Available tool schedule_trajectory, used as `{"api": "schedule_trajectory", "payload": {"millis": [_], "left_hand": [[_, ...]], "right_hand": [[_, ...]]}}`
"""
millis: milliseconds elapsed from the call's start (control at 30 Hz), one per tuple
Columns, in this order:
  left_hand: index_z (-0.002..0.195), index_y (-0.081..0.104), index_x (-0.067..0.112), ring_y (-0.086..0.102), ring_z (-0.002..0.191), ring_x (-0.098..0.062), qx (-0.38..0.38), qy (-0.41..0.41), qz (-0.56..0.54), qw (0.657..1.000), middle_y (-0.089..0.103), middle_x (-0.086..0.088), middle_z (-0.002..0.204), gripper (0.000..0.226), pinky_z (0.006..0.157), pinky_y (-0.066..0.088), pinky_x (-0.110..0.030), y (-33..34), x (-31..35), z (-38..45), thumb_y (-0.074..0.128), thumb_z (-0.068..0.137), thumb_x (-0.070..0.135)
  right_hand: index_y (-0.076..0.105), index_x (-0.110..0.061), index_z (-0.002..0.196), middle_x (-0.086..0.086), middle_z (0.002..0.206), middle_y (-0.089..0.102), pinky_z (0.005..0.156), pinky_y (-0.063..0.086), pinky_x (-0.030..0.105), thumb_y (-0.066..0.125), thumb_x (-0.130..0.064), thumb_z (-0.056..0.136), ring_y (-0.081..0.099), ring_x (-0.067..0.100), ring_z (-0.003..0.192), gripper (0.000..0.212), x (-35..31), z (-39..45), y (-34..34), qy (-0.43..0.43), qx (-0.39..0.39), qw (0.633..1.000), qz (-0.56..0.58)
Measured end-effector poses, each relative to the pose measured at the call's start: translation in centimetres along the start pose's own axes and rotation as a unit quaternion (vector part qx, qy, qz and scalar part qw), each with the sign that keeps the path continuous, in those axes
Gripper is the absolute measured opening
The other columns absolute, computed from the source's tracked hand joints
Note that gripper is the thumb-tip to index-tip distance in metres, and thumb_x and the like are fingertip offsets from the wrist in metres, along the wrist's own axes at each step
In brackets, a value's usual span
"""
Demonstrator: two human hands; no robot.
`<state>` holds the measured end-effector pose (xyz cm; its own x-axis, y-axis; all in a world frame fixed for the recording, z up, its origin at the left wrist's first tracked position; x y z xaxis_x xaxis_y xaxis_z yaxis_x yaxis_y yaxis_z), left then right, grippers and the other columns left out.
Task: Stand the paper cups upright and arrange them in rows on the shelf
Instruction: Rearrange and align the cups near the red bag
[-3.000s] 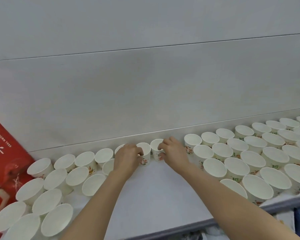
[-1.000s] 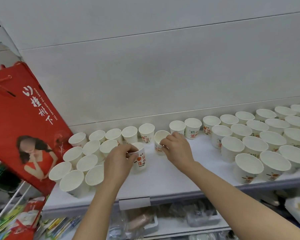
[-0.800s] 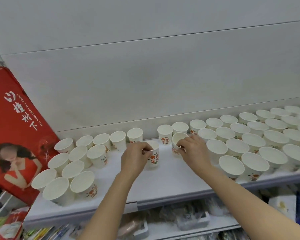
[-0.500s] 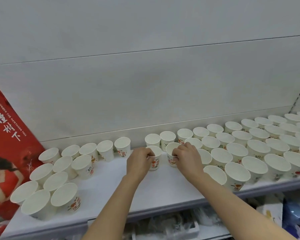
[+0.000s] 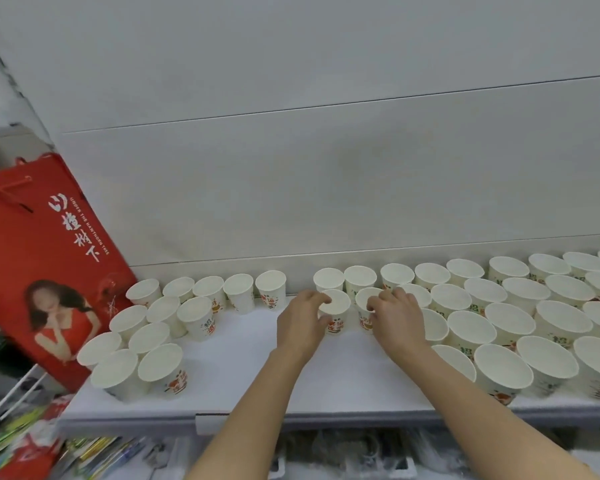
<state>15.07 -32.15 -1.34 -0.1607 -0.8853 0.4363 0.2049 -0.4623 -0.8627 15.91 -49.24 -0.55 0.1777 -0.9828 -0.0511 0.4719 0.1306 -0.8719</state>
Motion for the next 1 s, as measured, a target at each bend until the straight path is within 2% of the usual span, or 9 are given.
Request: {"api": "schedule_trajectory", "payload": {"millis": [100,200,333,433,567,700,767,900,1000], "left_hand": [[0.122,0.059,0.033,0.056,0.108,-0.009,0.051,-0.025,-0.023,0.998,0.055,0.016,0.126,0.033,0.084,0.048,-0.028,-2.7,-1.4,-3.6,0.065,0.090,0.031],[0.119,0.062,0.034,0.055,0.103,-0.008,0.110,-0.081,-0.011,0.991,0.058,0.016,0.119,0.028,0.080,0.048,-0.024,-5.4,-4.7,-8.7,0.064,0.091,0.033],[0.105,0.068,0.034,0.055,0.096,-0.013,0.211,-0.160,0.011,0.964,0.061,0.015,0.104,0.018,0.074,0.046,-0.026,-9.6,-11.2,-16.0,0.069,0.087,0.030],[0.106,0.069,0.027,0.054,0.100,-0.018,0.264,-0.195,0.048,0.943,0.062,0.009,0.105,0.023,0.070,0.042,-0.028,-12.8,-15.4,-19.1,0.073,0.083,0.025],[0.110,0.067,0.023,0.051,0.101,-0.020,0.217,-0.191,0.094,0.953,0.059,0.004,0.111,0.033,0.073,0.045,-0.032,-14.2,-18.8,-17.8,0.077,0.079,0.028],[0.106,0.069,0.022,0.050,0.102,-0.020,0.121,-0.185,0.147,0.964,0.061,0.004,0.114,0.021,0.078,0.046,-0.033,-13.4,-20.6,-14.8,0.069,0.086,0.029],[0.102,0.070,0.023,0.050,0.103,-0.017,0.105,-0.167,0.135,0.971,0.063,0.006,0.111,0.017,0.075,0.045,-0.032,-13.7,-20.8,-14.2,0.064,0.089,0.032],[0.091,0.071,0.023,0.055,0.088,-0.016,0.195,-0.100,0.032,0.975,0.065,0.011,0.093,0.009,0.065,0.043,-0.029,-18.4,-20.0,-15.5,0.072,0.085,0.029],[0.090,0.070,0.025,0.053,0.082,-0.009,0.260,-0.082,-0.014,0.962,0.062,0.016,0.087,0.007,0.068,0.042,-0.024,-23.4,-20.9,-18.0,0.071,0.086,0.030]], "right_hand": [[0.070,-0.016,0.073,0.003,0.074,0.066,0.064,0.042,0.037,0.084,-0.011,0.058,0.056,0.031,0.075,0.021,-0.5,-1.3,-0.6,0.000,0.023,0.998,0.053],[0.072,-0.016,0.085,0.003,0.086,0.069,0.072,0.043,0.040,0.079,-0.019,0.070,0.056,0.030,0.083,0.017,-2.2,-3.6,-2.4,-0.016,0.058,0.992,0.112],[0.072,-0.018,0.083,0.001,0.085,0.068,0.070,0.042,0.039,0.082,-0.021,0.068,0.058,0.029,0.083,0.018,-6.5,-7.8,-3.4,-0.071,0.068,0.978,0.182],[0.071,-0.020,0.080,-0.004,0.082,0.067,0.067,0.042,0.034,0.084,-0.024,0.066,0.057,0.024,0.080,0.019,-10.4,-10.6,-2.7,-0.112,0.031,0.972,0.204],[0.068,-0.023,0.077,-0.009,0.078,0.063,0.064,0.039,0.029,0.086,-0.026,0.062,0.055,0.021,0.077,0.024,-15.0,-12.7,-1.7,-0.145,-0.001,0.963,0.227],[0.067,-0.026,0.077,-0.012,0.078,0.062,0.066,0.039,0.026,0.085,-0.027,0.063,0.054,0.017,0.077,0.023,-19.4,-12.6,-1.1,-0.154,-0.008,0.959,0.238],[0.067,-0.025,0.078,-0.012,0.078,0.061,0.067,0.038,0.026,0.085,-0.028,0.064,0.053,0.017,0.077,0.023,-21.7,-12.3,-0.7,-0.165,0.001,0.955,0.248],[0.067,-0.024,0.089,-0.010,0.084,0.062,0.072,0.033,0.023,0.081,-0.028,0.069,0.048,0.016,0.083,0.025,-27.0,-11.2,0.5,-0.190,0.018,0.943,0.274],[0.062,-0.023,0.106,-0.006,0.094,0.059,0.073,0.034,0.023,0.078,-0.027,0.071,0.046,0.017,0.085,0.038,-32.1,-10.3,0.3,-0.224,0.029,0.927,0.299]]}}
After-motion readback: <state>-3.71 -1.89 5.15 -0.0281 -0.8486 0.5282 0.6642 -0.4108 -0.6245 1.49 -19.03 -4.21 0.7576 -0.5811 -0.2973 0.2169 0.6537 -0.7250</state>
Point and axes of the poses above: each hand's wrist, its own z-axis towards the middle knuckle, its own y-axis out of the palm, x = y × z, the point moved 9 cm from there along z, towards the middle knuckle
